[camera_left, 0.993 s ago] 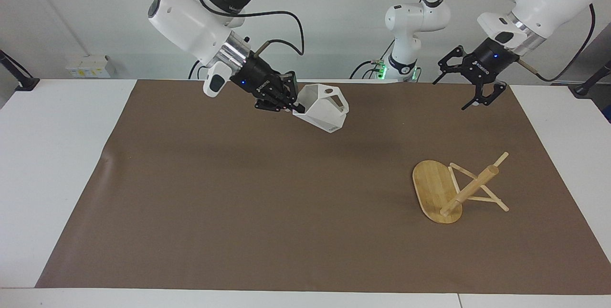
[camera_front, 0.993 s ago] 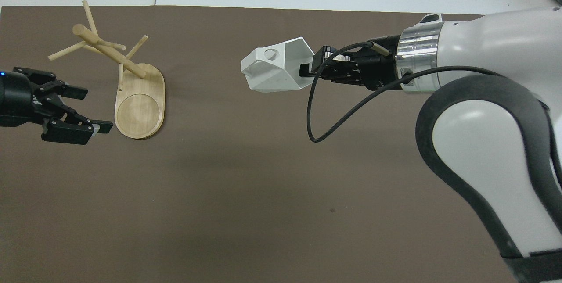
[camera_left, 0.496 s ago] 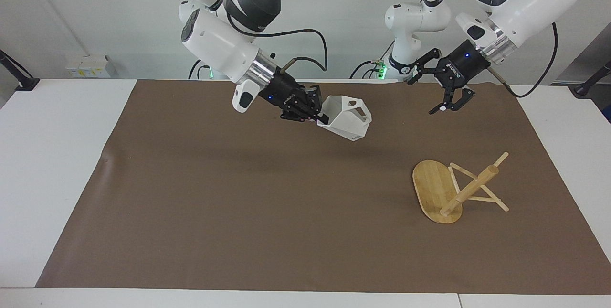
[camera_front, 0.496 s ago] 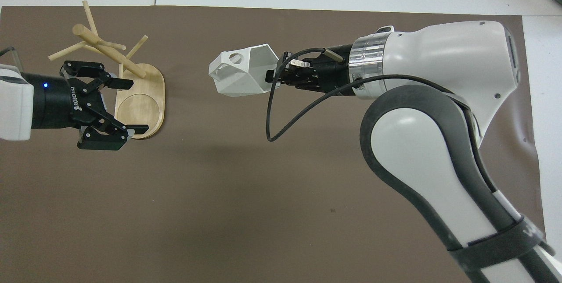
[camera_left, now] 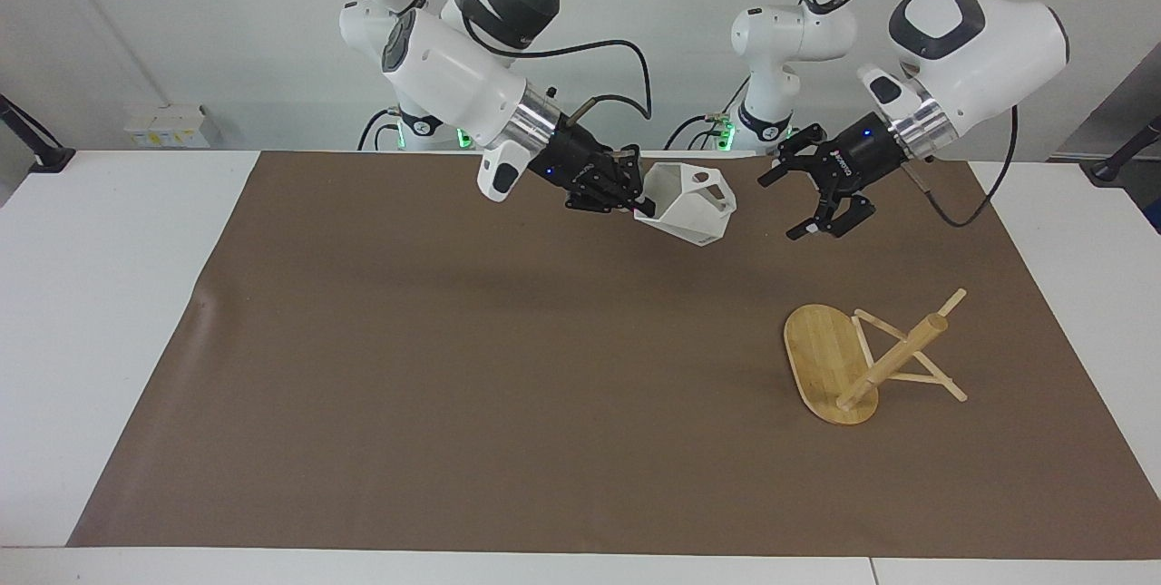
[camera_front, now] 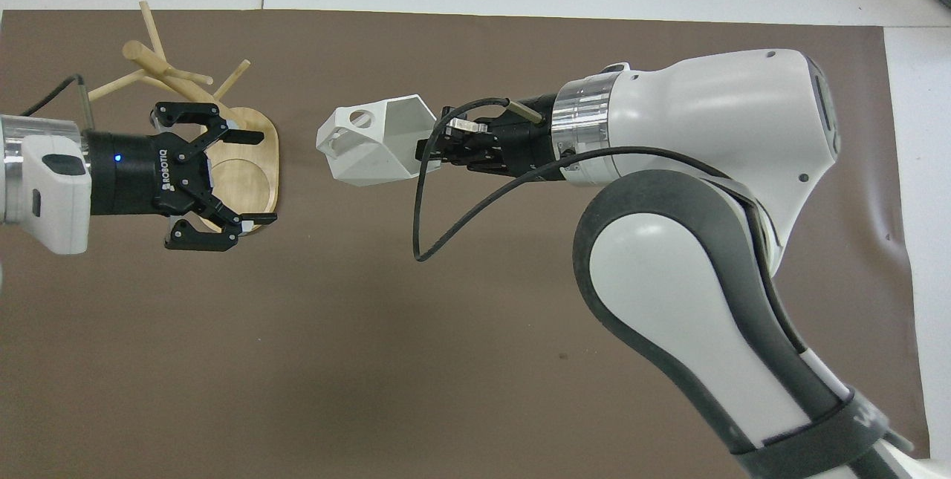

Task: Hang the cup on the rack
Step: 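Lift the cup with the right gripper while the left gripper approaches it, then close the left gripper on the cup held by the right gripper, then open the right gripper and withdraw it while the left gripper holds the cup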

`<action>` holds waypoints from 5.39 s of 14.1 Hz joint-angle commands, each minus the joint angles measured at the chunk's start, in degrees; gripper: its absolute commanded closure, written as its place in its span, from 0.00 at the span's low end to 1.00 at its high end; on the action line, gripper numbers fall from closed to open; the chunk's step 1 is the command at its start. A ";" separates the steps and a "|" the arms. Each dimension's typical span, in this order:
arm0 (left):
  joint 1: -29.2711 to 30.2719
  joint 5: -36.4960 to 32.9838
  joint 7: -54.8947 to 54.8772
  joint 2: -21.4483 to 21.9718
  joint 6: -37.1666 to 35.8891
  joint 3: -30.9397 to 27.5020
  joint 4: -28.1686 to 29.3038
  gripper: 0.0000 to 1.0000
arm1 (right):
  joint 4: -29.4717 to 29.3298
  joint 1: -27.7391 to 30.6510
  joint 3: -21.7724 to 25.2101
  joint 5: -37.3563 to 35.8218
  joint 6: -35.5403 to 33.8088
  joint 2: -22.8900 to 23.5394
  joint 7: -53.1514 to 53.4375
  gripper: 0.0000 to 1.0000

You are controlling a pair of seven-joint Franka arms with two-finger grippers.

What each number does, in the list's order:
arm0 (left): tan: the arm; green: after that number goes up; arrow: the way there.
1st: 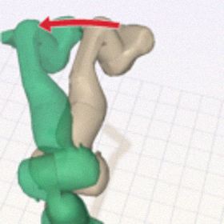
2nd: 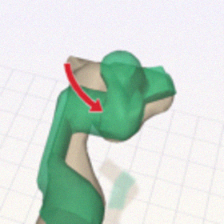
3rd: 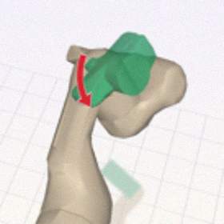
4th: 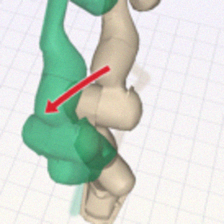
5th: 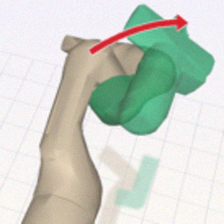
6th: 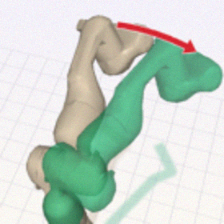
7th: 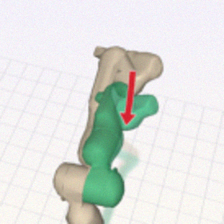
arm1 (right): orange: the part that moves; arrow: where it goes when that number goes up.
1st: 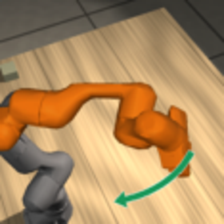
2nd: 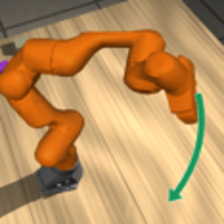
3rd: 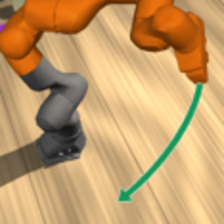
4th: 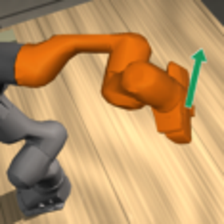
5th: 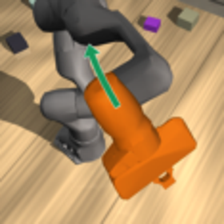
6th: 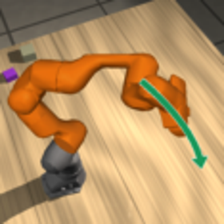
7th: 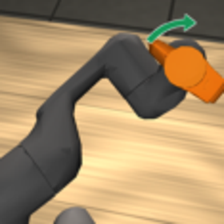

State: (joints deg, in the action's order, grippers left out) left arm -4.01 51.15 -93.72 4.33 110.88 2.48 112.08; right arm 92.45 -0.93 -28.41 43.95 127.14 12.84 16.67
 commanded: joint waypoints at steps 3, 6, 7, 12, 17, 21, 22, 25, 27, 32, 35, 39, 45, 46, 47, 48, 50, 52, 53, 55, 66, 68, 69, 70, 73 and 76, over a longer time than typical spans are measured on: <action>-3.81 6.75 -5.51 -1.61 1.97 -0.54 1.47 0.00 | -0.78 0.23 -3.58 0.70 4.87 2.62 1.43 1.00; -5.39 8.70 -5.51 -0.82 3.99 -0.45 3.58 0.00 | -0.78 0.05 -4.28 0.70 5.05 2.98 1.61 1.00; -5.65 9.14 -5.51 -0.82 4.43 -0.45 3.58 0.00 | -0.78 0.05 -4.37 0.70 4.96 2.98 1.79 1.00; -5.66 10.64 -5.51 -0.82 5.05 -0.45 3.58 0.00 | -0.87 -0.03 -4.72 0.70 4.87 2.98 2.23 1.00; -5.48 12.04 -5.51 -0.73 4.70 -0.45 3.58 0.00 | -0.87 -0.03 -4.72 0.79 4.87 2.98 2.23 1.00; -5.22 12.31 -5.51 -0.73 4.35 -0.45 3.41 0.00 | -0.95 -0.03 -4.72 0.79 4.87 2.98 2.23 1.00; -5.22 12.40 -5.59 -0.73 4.26 -0.45 3.32 0.05 | -0.95 -0.03 -4.72 0.79 4.87 2.98 2.23 1.00; -5.13 12.40 -5.60 -0.64 4.08 -0.54 3.32 0.61 | -0.95 -0.03 -4.72 0.88 4.87 2.98 2.23 1.00; -5.04 12.40 -5.51 -0.56 4.08 -0.54 3.32 0.97 | -0.95 -0.03 -4.72 0.88 4.87 2.98 2.31 1.00; -4.87 12.40 -4.54 -0.56 4.08 -0.54 3.41 1.00 | -0.95 -0.03 -4.72 0.79 4.78 2.98 2.31 1.00; -4.87 12.40 -4.10 -0.56 4.26 -0.63 3.41 1.00 | -0.95 0.05 -4.72 0.09 4.61 2.63 1.53 0.82; -4.87 12.40 -3.66 -0.56 4.35 -0.63 3.41 1.00 | -0.87 0.32 -4.63 -1.50 4.17 1.93 1.08 0.00; -3.91 12.48 -3.66 -0.20 5.48 -0.81 3.76 1.00 | -0.87 0.49 -4.20 -1.58 4.17 1.66 1.08 0.00; -3.73 12.48 -3.66 -0.20 6.19 -0.81 4.11 1.00 | -0.87 0.49 -3.93 -1.67 4.43 1.14 1.00 0.00; -3.64 12.48 -3.75 -0.20 7.06 -0.81 4.54 1.00 | -0.87 0.58 -3.67 -1.93 4.78 0.61 0.91 0.00; -3.64 12.40 -3.75 -0.03 8.20 -0.89 5.16 1.00 | -0.87 0.76 -3.15 -2.98 4.87 0.35 -0.22 0.00; -3.72 12.40 -3.66 0.23 13.11 -0.89 7.09 1.00 | -0.78 0.76 -0.78 -5.27 4.87 -0.36 -4.87 0.00; -4.34 12.40 -2.35 0.41 17.86 -0.89 8.59 1.00 | -0.17 0.76 1.68 -5.97 4.87 -1.50 -6.65 0.00; -4.51 12.31 -1.13 0.32 20.23 -0.81 8.85 1.00 | 0.19 0.76 3.00 -7.89 4.78 -1.76 -6.56 0.00; -6.18 12.31 0.11 0.24 25.41 -0.72 10.08 1.00 | 1.24 0.76 6.16 -14.65 3.47 -3.25 -6.56 0.00; -9.17 12.31 13.02 0.32 40.55 -0.72 14.74 1.00 | 3.62 1.46 25.41 -30.23 -1.28 -5.81 -24.47 0.00; -9.26 12.31 15.14 0.24 41.61 -0.72 14.83 1.00 | 3.53 1.72 28.75 -30.68 -2.68 -6.24 -27.73 0.00; -9.26 12.31 16.97 0.24 42.14 -0.72 14.83 1.00 | 3.53 1.72 30.07 -30.68 -3.21 -6.68 -28.27 0.00; -9.26 12.31 18.73 0.15 43.01 -0.72 14.92 1.00 | 3.44 1.72 31.47 -30.76 -3.74 -7.30 -28.36 0.00; -9.26 12.31 20.15 -0.12 44.86 -0.72 15.27 1.00 | 2.83 1.72 33.94 -36.27 -4.09 -7.48 -28.27 0.00; -9.26 12.31 21.99 -0.29 47.23 -0.63 15.80 1.00 | 2.21 1.72 34.74 -44.72 -10.30 -8.27 -27.40 0.00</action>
State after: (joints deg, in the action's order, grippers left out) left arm -12.30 62.42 -73.24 2.72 155.44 2.16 126.09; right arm 94.34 0.63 6.17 2.85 120.40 5.87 -11.16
